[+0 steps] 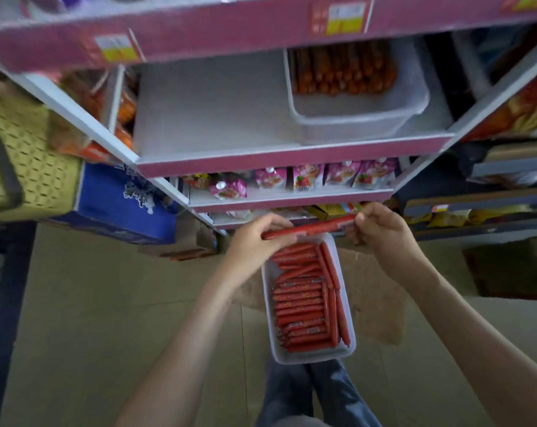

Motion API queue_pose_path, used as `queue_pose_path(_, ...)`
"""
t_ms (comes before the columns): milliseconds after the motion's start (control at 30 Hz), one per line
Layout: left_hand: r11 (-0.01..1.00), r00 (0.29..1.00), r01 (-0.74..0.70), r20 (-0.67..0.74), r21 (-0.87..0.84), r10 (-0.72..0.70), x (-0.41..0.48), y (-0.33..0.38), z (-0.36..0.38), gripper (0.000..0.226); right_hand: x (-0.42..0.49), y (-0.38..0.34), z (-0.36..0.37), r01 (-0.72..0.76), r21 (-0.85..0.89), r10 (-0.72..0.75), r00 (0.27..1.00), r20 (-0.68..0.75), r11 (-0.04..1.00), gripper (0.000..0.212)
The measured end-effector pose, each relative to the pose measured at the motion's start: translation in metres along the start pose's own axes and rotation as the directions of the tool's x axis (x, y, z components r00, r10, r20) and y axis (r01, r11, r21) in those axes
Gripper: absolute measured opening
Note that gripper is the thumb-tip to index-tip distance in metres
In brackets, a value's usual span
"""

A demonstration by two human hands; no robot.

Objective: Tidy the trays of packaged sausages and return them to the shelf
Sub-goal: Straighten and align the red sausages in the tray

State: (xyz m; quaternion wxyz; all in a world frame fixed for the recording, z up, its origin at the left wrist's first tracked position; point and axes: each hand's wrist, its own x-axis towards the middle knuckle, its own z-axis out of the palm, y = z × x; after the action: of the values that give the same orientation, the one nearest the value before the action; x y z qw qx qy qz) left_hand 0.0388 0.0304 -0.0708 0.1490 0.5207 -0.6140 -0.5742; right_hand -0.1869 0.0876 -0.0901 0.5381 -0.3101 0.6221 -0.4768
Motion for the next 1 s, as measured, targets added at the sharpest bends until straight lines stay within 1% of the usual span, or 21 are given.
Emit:
queue_pose_path(33, 0.994, 1.0, -0.024, -0.021, -0.111, 0.022, -0.012, 0.021, -0.008, 0.012, -0.008, -0.017, -0.001, -0.003, 0.058, 0.004, 1.0, -0.009, 0.998, 0.025)
queue_pose_path(67, 0.964, 0.998, -0.058, -0.051, -0.258, 0.046, -0.024, 0.04, -0.014, 0.013, -0.017, -0.034, -0.001, -0.005, 0.121, 0.007, 1.0, -0.015, 0.993, 0.027)
queue_pose_path(133, 0.83, 0.987, -0.149, -0.125, -0.538, 0.096, -0.046, 0.075, -0.023, 0.017, -0.032, -0.063, 0.003, 0.0, 0.228, 0.002, 1.0, -0.009, 0.974, 0.029)
queue_pose_path(167, 0.76, 0.979, -0.202, -0.159, -0.618, 0.131, -0.056, 0.092, -0.026, 0.017, -0.039, -0.077, 0.006, 0.006, 0.268, -0.005, 1.0, -0.004, 0.963, 0.03)
queue_pose_path(200, 0.709, 0.967, -0.254, -0.187, -0.657, 0.173, -0.063, 0.108, -0.027, 0.018, -0.044, -0.091, 0.008, 0.012, 0.308, -0.014, 1.0, 0.004, 0.951, 0.03)
queue_pose_path(267, 0.657, 0.936, -0.35, -0.231, -0.667, 0.265, -0.077, 0.136, -0.031, 0.021, -0.053, -0.118, 0.014, 0.035, 0.379, -0.043, 0.999, 0.013, 0.925, 0.032)
queue_pose_path(367, 0.645, 0.862, -0.507, -0.325, -0.572, 0.389, -0.092, 0.168, -0.037, 0.021, -0.062, -0.148, 0.022, 0.09, 0.43, -0.101, 0.995, 0.003, 0.899, 0.035)
queue_pose_path(433, 0.634, 0.785, -0.616, -0.431, -0.467, 0.445, -0.099, 0.18, -0.039, 0.018, -0.066, -0.158, 0.024, 0.083, 0.449, -0.098, 0.995, 0.01, 0.89, 0.035)
queue_pose_path(500, 0.626, 0.712, -0.688, -0.508, -0.368, 0.484, -0.105, 0.189, -0.04, 0.013, -0.066, -0.163, 0.027, 0.06, 0.47, -0.085, 0.996, 0.032, 0.88, 0.033)
queue_pose_path(600, 0.625, 0.639, -0.739, -0.559, -0.252, 0.529, -0.111, 0.197, -0.037, 0.009, -0.065, -0.17, 0.031, 0.019, 0.512, -0.065, 0.995, 0.07, 0.858, 0.032)
queue_pose_path(733, 0.611, 0.558, -0.776, -0.62, -0.156, 0.551, -0.118, 0.205, -0.028, 0.011, -0.065, -0.178, 0.038, 0.006, 0.525, -0.075, 0.991, 0.111, 0.851, 0.029)
queue_pose_path(800, 0.604, 0.514, -0.794, -0.604, -0.067, 0.609, -0.118, 0.203, -0.022, 0.012, -0.067, -0.18, 0.042, -0.002, 0.525, -0.071, 0.99, 0.118, 0.851, 0.026)
queue_pose_path(833, 0.608, 0.499, -0.794, -0.565, 0.006, 0.657, -0.117, 0.202, -0.019, 0.015, -0.068, -0.18, 0.044, -0.008, 0.527, -0.067, 0.99, 0.124, 0.85, 0.025)
queue_pose_path(900, 0.618, 0.507, -0.773, -0.444, 0.144, 0.738, -0.113, 0.198, -0.012, 0.022, -0.074, -0.183, 0.048, -0.02, 0.5, -0.079, 0.981, 0.177, 0.866, 0.026)
queue_pose_path(933, 0.623, 0.521, -0.763, -0.408, 0.172, 0.75, -0.112, 0.197, -0.009, 0.023, -0.078, -0.184, 0.051, -0.011, 0.448, -0.094, 0.973, 0.213, 0.894, 0.025)
queue_pose_path(967, 0.626, 0.526, -0.758, -0.394, 0.184, 0.753, -0.111, 0.196, -0.006, 0.022, -0.081, -0.187, 0.052, 0.027, 0.335, -0.109, 0.967, 0.229, 0.942, 0.024)
queue_pose_path(1000, 0.624, 0.521, -0.755, -0.393, 0.201, 0.758, -0.111, 0.195, -0.005, 0.022, -0.085, -0.19, 0.053, 0.099, 0.168, -0.135, 0.967, 0.218, 0.981, 0.023)
